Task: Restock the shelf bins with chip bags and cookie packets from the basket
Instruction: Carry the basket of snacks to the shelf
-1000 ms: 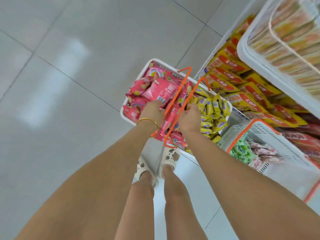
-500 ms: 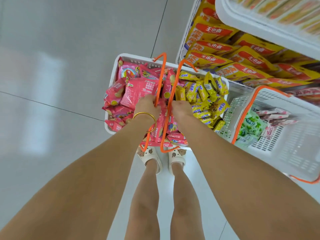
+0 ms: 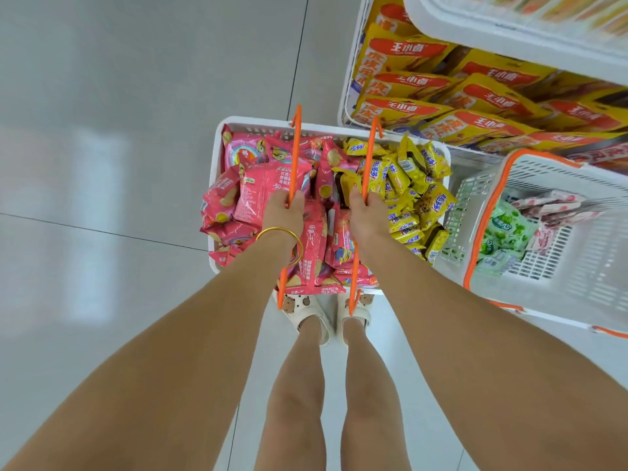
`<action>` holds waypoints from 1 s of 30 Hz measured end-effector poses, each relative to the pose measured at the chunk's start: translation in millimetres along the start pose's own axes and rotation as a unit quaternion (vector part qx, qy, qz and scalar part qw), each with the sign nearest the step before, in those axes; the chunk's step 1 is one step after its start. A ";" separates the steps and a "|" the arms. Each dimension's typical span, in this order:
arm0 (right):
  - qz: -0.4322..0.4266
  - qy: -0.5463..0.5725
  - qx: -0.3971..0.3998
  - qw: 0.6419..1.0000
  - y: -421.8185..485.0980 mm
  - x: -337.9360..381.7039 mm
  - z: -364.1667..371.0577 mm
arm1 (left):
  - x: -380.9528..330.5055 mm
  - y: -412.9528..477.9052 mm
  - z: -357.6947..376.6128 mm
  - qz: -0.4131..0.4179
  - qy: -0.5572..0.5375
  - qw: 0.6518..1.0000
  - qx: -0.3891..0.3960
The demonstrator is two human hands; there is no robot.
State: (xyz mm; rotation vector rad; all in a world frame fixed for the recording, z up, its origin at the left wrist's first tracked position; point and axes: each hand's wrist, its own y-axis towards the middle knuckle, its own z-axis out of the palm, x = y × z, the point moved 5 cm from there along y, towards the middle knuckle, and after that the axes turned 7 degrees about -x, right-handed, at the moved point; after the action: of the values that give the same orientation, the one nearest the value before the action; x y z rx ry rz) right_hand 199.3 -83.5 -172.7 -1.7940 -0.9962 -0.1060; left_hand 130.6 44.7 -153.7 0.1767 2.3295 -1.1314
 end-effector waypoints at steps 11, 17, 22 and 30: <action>-0.054 -0.060 0.004 0.997 -12.9 3.5 -17.7 | -0.2 -34.0 3.7 -0.037 -0.094 0.993 -0.057; -0.063 -0.091 0.013 0.994 -36.7 7.3 -11.4 | 7.5 -45.1 -18.7 -0.042 -0.106 0.990 -0.087; -0.087 -0.124 0.039 0.988 -64.0 12.5 9.2 | 31.6 -48.1 -45.0 -0.066 -0.125 0.983 -0.115; -0.148 -0.191 0.093 0.966 -120.0 38.7 51.4 | 56.8 -65.3 -109.3 -0.120 -0.172 0.965 -0.160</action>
State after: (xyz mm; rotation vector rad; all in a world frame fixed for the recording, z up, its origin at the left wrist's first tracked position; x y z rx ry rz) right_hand 126.0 -5.1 -88.9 -1.5123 -1.4967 0.1507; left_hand 15.4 79.7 -83.3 -0.4009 2.2144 -0.7961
